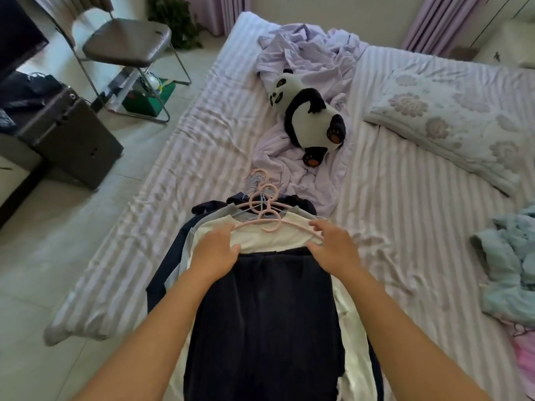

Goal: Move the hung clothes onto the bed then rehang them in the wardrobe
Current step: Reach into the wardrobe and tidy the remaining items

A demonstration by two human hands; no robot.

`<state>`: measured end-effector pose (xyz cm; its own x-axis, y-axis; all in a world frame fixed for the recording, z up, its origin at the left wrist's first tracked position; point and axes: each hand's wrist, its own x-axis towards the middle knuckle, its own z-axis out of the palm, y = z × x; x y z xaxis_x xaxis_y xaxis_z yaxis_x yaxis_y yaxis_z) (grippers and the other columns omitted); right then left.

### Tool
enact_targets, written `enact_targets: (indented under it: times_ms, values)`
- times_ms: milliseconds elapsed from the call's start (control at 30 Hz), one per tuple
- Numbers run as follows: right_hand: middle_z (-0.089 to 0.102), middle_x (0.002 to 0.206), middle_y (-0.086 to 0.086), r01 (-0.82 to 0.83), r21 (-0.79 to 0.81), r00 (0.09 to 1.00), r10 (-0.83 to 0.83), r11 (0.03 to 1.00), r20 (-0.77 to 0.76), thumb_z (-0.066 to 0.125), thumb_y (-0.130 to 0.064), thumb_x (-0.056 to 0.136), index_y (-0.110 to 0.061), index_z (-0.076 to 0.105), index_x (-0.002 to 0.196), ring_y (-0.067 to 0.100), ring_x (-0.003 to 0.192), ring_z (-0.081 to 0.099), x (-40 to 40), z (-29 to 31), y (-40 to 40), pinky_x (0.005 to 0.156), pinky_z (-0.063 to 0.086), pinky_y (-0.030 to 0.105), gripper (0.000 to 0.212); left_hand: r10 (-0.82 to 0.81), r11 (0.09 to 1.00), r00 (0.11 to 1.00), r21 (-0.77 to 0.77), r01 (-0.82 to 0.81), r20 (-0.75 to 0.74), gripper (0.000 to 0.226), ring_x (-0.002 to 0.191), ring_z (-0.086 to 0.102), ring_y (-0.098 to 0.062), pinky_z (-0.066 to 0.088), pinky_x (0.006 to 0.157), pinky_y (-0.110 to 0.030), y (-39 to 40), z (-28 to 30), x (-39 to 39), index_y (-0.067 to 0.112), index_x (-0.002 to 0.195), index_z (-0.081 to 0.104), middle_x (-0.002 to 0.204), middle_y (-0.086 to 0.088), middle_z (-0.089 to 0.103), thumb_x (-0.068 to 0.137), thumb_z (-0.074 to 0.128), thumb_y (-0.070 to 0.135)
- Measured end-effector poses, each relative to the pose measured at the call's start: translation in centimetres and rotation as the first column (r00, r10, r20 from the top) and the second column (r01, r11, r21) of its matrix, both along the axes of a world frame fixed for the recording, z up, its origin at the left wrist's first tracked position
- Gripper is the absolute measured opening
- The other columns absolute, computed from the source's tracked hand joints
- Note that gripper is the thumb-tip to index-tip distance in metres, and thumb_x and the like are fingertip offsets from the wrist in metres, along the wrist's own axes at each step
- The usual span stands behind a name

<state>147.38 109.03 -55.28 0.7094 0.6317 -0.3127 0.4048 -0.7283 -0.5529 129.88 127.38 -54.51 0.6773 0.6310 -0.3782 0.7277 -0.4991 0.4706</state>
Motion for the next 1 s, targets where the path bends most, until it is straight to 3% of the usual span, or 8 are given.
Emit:
enact_targets:
  times_ms: [100, 233, 467, 567, 633, 800, 900, 1000]
  values:
    - [0.059, 0.134, -0.001, 0.000, -0.073, 1.000, -0.002, 0.997, -0.022, 0.065, -0.023, 0.087, -0.021, 0.053, 0.139, 0.021, 0.122, 0.055, 1.8, -4.5, 1.4, 0.101, 0.044, 0.034, 0.054, -0.003, 1.000, 0.994, -0.004, 0.002, -0.112, 0.053, 0.127, 0.048, -0.030, 0.041, 0.106, -0.041, 1.3, -5.2, 0.7, 0.018, 0.143, 0.044, 0.136, -0.010, 0.055, 0.093, 0.057, 0.028]
    - [0.055, 0.139, 0.003, -0.006, -0.181, 1.000, 0.003, 0.983, -0.013, 0.058, -0.024, 0.089, -0.022, 0.052, 0.138, 0.026, 0.127, 0.050, 3.0, -9.5, 2.3, 0.102, 0.042, 0.038, 0.049, 0.080, 0.997, 0.984, 0.017, -0.078, -0.161, 0.042, 0.114, 0.053, -0.030, 0.048, 0.094, -0.044, 3.2, -10.1, 0.9, 0.015, 0.130, 0.052, 0.124, -0.010, 0.059, 0.090, 0.055, 0.027]
    - [0.057, 0.129, 0.005, 0.113, -0.183, 0.993, -0.108, 0.977, 0.040, 0.054, -0.019, 0.094, -0.016, 0.057, 0.128, 0.029, 0.121, 0.047, 4.2, -13.9, 3.1, 0.097, 0.042, 0.041, 0.034, 0.074, 0.986, 0.940, 0.166, -0.019, -0.334, 0.042, 0.125, 0.041, -0.033, 0.032, 0.107, -0.043, 3.7, -13.7, 2.3, 0.018, 0.134, 0.044, 0.136, -0.009, 0.044, 0.096, 0.054, 0.032]
    - [0.064, 0.111, 0.005, 0.163, -0.147, 0.985, -0.151, 0.976, 0.088, 0.053, -0.019, 0.096, -0.019, 0.066, 0.109, 0.032, 0.110, 0.054, 4.7, -14.3, 3.3, 0.092, 0.047, 0.048, 0.019, 0.170, 0.971, 0.956, 0.203, -0.122, -0.239, 0.026, 0.118, 0.047, -0.032, 0.037, 0.102, -0.042, 4.0, -14.0, 2.4, 0.016, 0.121, 0.054, 0.127, -0.009, 0.053, 0.098, 0.052, 0.026]
    - [0.065, 0.097, 0.001, 0.203, -0.083, 0.977, -0.196, 0.976, 0.086, 0.058, -0.018, 0.094, -0.020, 0.068, 0.098, 0.030, 0.099, 0.059, 5.0, -13.7, 3.4, 0.087, 0.049, 0.050, 0.011, 0.262, 0.954, 0.960, 0.178, -0.241, -0.101, 0.015, 0.106, 0.053, -0.028, 0.045, 0.089, -0.040, 4.3, -13.6, 2.1, 0.013, 0.109, 0.060, 0.113, -0.009, 0.061, 0.098, 0.052, 0.020]
    - [0.060, 0.090, -0.008, 0.207, 0.074, 0.972, -0.214, 0.976, 0.094, 0.058, -0.018, 0.096, -0.021, 0.060, 0.097, 0.021, 0.089, 0.059, 4.0, -10.5, 2.4, 0.085, 0.048, 0.047, 0.004, 0.358, 0.930, 0.934, 0.082, -0.358, 0.006, 0.008, 0.083, 0.050, -0.018, 0.034, 0.067, -0.031, 3.6, -9.6, 1.3, 0.017, 0.102, 0.056, 0.096, 0.002, 0.058, 0.100, 0.049, 0.018]
    - [0.060, 0.086, -0.007, 0.227, 0.168, 0.974, -0.220, 0.959, -0.061, 0.054, -0.015, 0.099, -0.021, 0.056, 0.096, 0.016, 0.080, 0.058, 3.1, -8.0, 1.1, 0.076, 0.052, 0.042, 0.007, 0.359, 0.931, 0.932, 0.041, -0.362, 0.057, 0.006, 0.076, 0.055, -0.018, 0.044, 0.064, -0.038, 2.9, -6.9, -0.2, 0.024, 0.093, 0.054, 0.086, 0.005, 0.061, 0.098, 0.052, 0.021]
    - [0.063, 0.088, -0.002, 0.245, 0.265, 0.966, -0.210, 0.933, -0.152, 0.055, -0.008, 0.098, -0.019, 0.058, 0.097, 0.016, 0.083, 0.060, 2.3, -4.7, 0.4, 0.071, 0.049, 0.025, 0.012, 0.347, 0.938, 0.927, -0.035, -0.345, 0.140, 0.009, 0.075, 0.059, -0.016, 0.051, 0.069, -0.040, 2.2, -3.8, -1.8, 0.032, 0.092, 0.059, 0.080, 0.010, 0.063, 0.096, 0.058, 0.024]
